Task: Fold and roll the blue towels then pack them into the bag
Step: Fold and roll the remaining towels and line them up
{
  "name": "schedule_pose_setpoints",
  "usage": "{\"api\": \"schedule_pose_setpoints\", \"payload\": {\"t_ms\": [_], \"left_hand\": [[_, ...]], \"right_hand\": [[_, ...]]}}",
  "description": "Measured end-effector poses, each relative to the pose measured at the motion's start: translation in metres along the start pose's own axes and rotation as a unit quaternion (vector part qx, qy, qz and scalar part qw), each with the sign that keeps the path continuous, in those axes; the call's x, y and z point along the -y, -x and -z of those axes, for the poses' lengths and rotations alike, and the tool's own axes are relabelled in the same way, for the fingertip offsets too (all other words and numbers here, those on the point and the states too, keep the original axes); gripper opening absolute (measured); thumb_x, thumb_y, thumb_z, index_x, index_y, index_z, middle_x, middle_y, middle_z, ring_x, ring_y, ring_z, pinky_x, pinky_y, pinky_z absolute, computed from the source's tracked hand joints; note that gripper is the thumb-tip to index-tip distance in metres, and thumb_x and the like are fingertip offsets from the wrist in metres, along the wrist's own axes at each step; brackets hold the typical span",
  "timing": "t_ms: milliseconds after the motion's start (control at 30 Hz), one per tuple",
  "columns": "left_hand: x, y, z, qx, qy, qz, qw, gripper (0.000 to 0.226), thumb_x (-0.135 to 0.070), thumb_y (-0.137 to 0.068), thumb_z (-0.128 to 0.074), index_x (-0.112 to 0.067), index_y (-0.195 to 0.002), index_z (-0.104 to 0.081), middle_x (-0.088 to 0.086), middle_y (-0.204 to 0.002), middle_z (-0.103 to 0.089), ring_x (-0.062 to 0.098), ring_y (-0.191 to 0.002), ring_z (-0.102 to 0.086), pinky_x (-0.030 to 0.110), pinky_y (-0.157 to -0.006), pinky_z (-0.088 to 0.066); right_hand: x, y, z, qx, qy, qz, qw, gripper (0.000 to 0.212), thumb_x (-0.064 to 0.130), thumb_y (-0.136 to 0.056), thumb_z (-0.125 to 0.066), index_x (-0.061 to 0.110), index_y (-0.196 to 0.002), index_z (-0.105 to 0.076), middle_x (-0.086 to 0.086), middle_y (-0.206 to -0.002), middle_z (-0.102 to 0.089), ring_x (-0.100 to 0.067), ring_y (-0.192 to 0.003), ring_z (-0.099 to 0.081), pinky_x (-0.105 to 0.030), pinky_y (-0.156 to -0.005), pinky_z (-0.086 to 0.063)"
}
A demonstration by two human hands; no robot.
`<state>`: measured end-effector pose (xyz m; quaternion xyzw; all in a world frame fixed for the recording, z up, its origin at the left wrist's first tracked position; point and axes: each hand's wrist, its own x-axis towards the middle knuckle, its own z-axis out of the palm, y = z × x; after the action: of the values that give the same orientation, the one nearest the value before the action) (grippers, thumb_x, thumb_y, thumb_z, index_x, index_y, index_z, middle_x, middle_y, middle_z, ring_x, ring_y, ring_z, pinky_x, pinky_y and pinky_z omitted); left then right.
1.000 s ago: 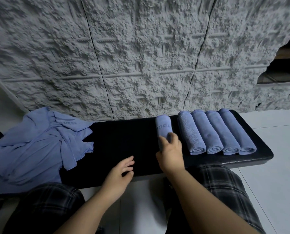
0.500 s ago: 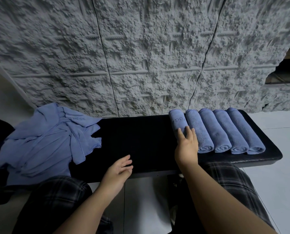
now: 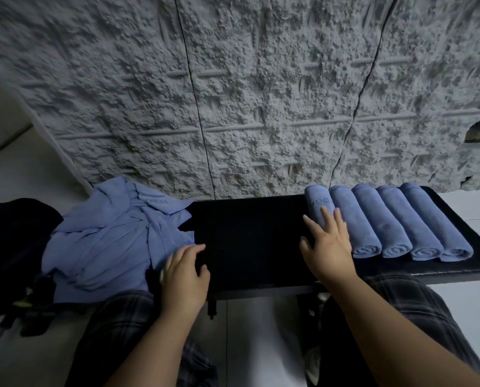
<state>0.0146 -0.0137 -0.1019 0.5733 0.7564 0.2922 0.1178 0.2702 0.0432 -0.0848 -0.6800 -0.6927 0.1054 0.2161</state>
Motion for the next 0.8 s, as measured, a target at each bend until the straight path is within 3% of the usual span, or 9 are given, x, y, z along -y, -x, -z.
{"api": "schedule_pose_setpoints", "payload": {"t_ms": [67, 200, 333, 400, 500, 700, 800], "left_hand": [[0.014, -0.011, 0.012, -0.052, -0.082, 0.043, 0.994, 0.041, -0.010, -0.079, -0.066, -0.020, -0.118, -0.059, 0.002, -0.131, -0.051, 0.024, -0.127, -0.037, 0.046, -0.103, -0.029], [0.029, -0.023, 0.022, -0.043, -0.145, 0.096, 0.984, 0.053, -0.015, -0.077, -0.067, -0.022, -0.126, -0.049, 0.005, -0.149, -0.028, 0.025, -0.139, -0.014, 0.045, -0.108, -0.016], [0.038, -0.036, 0.026, -0.048, -0.198, 0.116, 0.972, 0.058, -0.020, -0.076, -0.068, -0.027, -0.128, -0.044, 0.008, -0.153, -0.011, 0.028, -0.141, 0.001, 0.049, -0.108, -0.013], [0.043, -0.043, 0.032, -0.087, -0.176, 0.130, 0.972, 0.055, -0.015, -0.077, -0.067, -0.016, -0.128, -0.045, 0.014, -0.153, -0.011, 0.033, -0.140, -0.003, 0.053, -0.107, -0.016], [0.057, -0.052, 0.045, -0.127, -0.093, 0.162, 0.974, 0.052, -0.006, -0.082, -0.058, 0.001, -0.130, -0.038, 0.022, -0.151, -0.015, 0.045, -0.130, -0.025, 0.057, -0.098, -0.029], [0.085, -0.060, 0.063, -0.117, -0.017, 0.190, 0.975, 0.047, 0.004, -0.089, -0.042, 0.006, -0.135, -0.032, 0.032, -0.137, -0.034, 0.050, -0.113, -0.043, 0.058, -0.091, -0.040], [0.087, -0.056, 0.070, -0.098, -0.044, 0.185, 0.977, 0.042, 0.005, -0.089, -0.044, 0.011, -0.130, -0.037, 0.034, -0.130, -0.037, 0.052, -0.107, -0.045, 0.059, -0.087, -0.039]], "right_hand": [[0.006, 0.005, 0.001, -0.002, -0.021, 0.040, 0.999, 0.045, 0.024, -0.092, -0.056, 0.020, -0.137, -0.050, -0.008, -0.156, -0.023, -0.027, -0.147, -0.002, -0.040, -0.117, -0.010], [0.004, 0.013, -0.002, 0.032, -0.050, 0.029, 0.998, 0.036, 0.019, -0.092, -0.056, 0.016, -0.128, -0.058, -0.008, -0.149, -0.037, -0.025, -0.146, -0.011, -0.037, -0.115, -0.017], [-0.001, 0.019, -0.009, 0.053, -0.066, 0.016, 0.996, 0.027, 0.014, -0.088, -0.058, 0.012, -0.114, -0.068, -0.010, -0.129, -0.057, -0.029, -0.133, -0.038, -0.035, -0.111, -0.025], [0.001, 0.023, -0.008, 0.046, -0.076, 0.014, 0.996, 0.024, 0.012, -0.086, -0.060, 0.011, -0.108, -0.070, -0.010, -0.120, -0.060, -0.028, -0.123, -0.047, -0.033, -0.106, -0.031], [0.004, 0.027, -0.006, 0.045, -0.080, 0.013, 0.996, 0.024, 0.013, -0.086, -0.058, 0.011, -0.107, -0.070, -0.008, -0.117, -0.060, -0.024, -0.116, -0.050, -0.027, -0.100, -0.032], [0.007, 0.029, -0.008, 0.067, -0.099, 0.001, 0.993, 0.025, 0.011, -0.087, -0.055, 0.011, -0.106, -0.070, -0.008, -0.114, -0.060, -0.024, -0.112, -0.052, -0.029, -0.100, -0.039], [0.011, 0.031, -0.010, 0.078, -0.100, 0.006, 0.992, 0.026, 0.010, -0.087, -0.054, 0.010, -0.107, -0.070, -0.008, -0.114, -0.061, -0.024, -0.111, -0.053, -0.030, -0.099, -0.040]]}}
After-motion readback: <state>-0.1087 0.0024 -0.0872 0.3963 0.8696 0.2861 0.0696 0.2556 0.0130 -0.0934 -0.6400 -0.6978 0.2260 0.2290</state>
